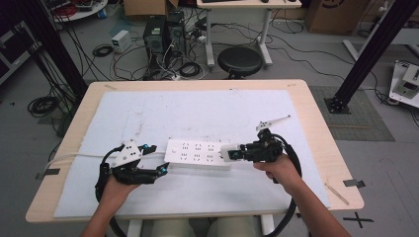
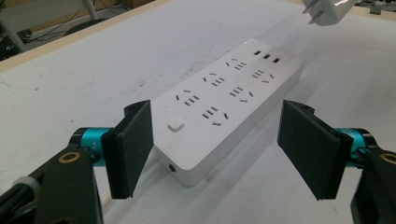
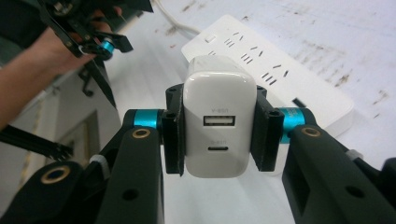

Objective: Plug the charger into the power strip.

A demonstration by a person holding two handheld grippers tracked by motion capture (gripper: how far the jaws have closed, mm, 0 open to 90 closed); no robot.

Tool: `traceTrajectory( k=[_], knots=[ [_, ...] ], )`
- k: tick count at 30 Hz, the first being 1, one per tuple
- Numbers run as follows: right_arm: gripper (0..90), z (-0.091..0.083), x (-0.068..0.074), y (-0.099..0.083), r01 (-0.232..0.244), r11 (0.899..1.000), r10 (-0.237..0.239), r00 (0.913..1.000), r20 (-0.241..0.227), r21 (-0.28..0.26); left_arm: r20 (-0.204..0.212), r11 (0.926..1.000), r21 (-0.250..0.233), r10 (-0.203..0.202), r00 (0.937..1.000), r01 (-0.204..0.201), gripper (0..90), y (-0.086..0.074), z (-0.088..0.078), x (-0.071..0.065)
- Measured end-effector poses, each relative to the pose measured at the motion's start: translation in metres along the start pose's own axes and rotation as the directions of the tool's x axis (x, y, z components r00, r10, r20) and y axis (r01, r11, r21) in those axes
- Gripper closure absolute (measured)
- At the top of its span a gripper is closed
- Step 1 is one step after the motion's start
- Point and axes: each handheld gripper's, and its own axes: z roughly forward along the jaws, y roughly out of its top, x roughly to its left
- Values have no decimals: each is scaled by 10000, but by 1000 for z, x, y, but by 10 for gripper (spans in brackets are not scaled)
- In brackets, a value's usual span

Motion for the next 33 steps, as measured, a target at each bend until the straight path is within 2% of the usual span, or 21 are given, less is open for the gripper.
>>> traceTrajectory(
  k=[2, 4, 5, 13, 17, 20, 21, 22, 25, 26, 27, 29, 30, 31, 33],
  knots=[
    [637, 2, 2, 11, 436, 9983, -445, 9988, 217, 386, -103, 10000, -67, -6, 9999, 6, 270, -2, -3, 1],
    [637, 3, 3, 14, 518, 9973, -533, 9982, 266, 520, -137, 9999, -142, -55, 9999, 53, 270, -3, -4, 2],
    [637, 6, 4, 22, 785, 9940, -819, 9958, 416, 766, -187, 9998, -183, -116, 9998, 112, 270, -5, -5, 3],
    [637, 13, 3, 38, 1301, 9827, -1380, 9890, 533, 1316, -340, 9992, -261, -305, 9990, 296, 270, -10, -9, 7],
    [637, 21, 0, 46, 1859, 9647, -2026, 9764, 745, 1866, -357, 9990, -308, -337, 9988, 326, 270, -11, -11, 9],
    [637, 22, 1, 48, 1916, 9608, -2103, 9746, 765, 2003, -354, 9990, -317, -331, 9988, 320, 270, -12, -11, 10],
    [637, 26, 1, 54, 2269, 9454, -2531, 9634, 883, 2341, -383, 9988, -328, -372, 9986, 360, 270, -13, -11, 11],
    [637, 27, 2, 55, 2303, 9408, -2604, 9608, 953, 2486, -383, 9988, -328, -372, 9986, 360, 270, -13, -11, 11],
    [637, 30, 4, 61, 2607, 9183, -3051, 9456, 1129, 2979, -417, 9983, -351, -470, 9980, 456, 270, -15, -12, 12],
    [637, 30, 4, 61, 2607, 9183, -3051, 9456, 1129, 2979, -417, 9983, -351, -470, 9980, 456, 270, -15, -12, 12],
    [638, 33, 5, 64, 2794, 9068, -3286, 9376, 1139, 3156, -449, 9983, -363, -467, 9979, 451, 270, -16, -13, 13],
    [637, 37, 6, 66, 2925, 8947, -3482, 9300, 1172, 3376, -479, 9982, -378, -481, 9977, 463, 270, -17, -13, 14],
    [637, 37, 6, 66, 2925, 8947, -3482, 9300, 1172, 3376, -479, 9982, -378, -481, 9977, 463, 270, -17, -13, 14],
    [637, 40, 7, 70, 3065, 8787, -3733, 9191, 1265, 3659, -471, 9981, -368, -503, 9976, 486, 270, -18, -14, 14],
    [638, 44, 8, 73, 3116, 8687, -3849, 9139, 1288, 3850, -491, 9979, -409, -528, 9974, 509, 270, -18, -15, 15]
  ],
)
